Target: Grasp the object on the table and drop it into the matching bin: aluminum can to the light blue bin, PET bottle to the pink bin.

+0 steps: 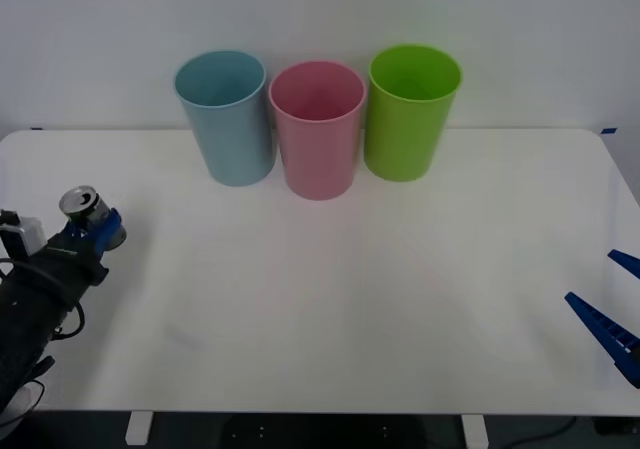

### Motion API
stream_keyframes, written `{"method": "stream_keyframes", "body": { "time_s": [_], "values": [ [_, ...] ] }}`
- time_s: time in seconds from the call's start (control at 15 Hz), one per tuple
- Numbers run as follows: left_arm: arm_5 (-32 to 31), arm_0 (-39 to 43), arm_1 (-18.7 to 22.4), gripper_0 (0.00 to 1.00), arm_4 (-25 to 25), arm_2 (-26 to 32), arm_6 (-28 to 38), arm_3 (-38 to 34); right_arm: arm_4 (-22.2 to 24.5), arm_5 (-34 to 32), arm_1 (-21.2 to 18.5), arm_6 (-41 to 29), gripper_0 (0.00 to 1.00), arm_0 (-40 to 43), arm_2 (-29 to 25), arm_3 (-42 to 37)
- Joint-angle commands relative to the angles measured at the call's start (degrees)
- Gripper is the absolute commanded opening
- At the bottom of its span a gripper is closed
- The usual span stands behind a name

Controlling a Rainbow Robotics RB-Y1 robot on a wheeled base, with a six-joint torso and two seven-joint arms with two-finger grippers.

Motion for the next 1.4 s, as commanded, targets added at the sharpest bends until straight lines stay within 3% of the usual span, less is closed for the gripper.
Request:
{"method": "stream_keyframes", "body": {
  "time_s": [0.07, 0.27, 0.8, 1.4],
  "values": [
    [1.21, 0.15, -0.08, 0.0, -1.58, -0.16, 6.61, -4.94, 0.0, 0.0, 0.0, 0.0, 1.0, 0.0, 0.0, 0.0],
    [2.36, 0.15, 0.01, 0.0, -1.67, -0.07, 12.15, -9.86, 0.0, 0.0, 0.0, 0.0, 1.0, 0.0, 0.0, 0.0],
    [5.34, -1.17, -0.08, 0.0, -10.19, 0.19, 28.14, -19.88, 0.0, 0.0, 0.0, 0.0, 1.0, 0.0, 0.0, 0.0],
    [8.95, -11.1, 0.01, 0.0, -18.54, -2.09, 30.43, -19.61, 0.0, 0.0, 0.0, 0.0, 1.0, 0.0, 0.0, 0.0]
  ]
}}
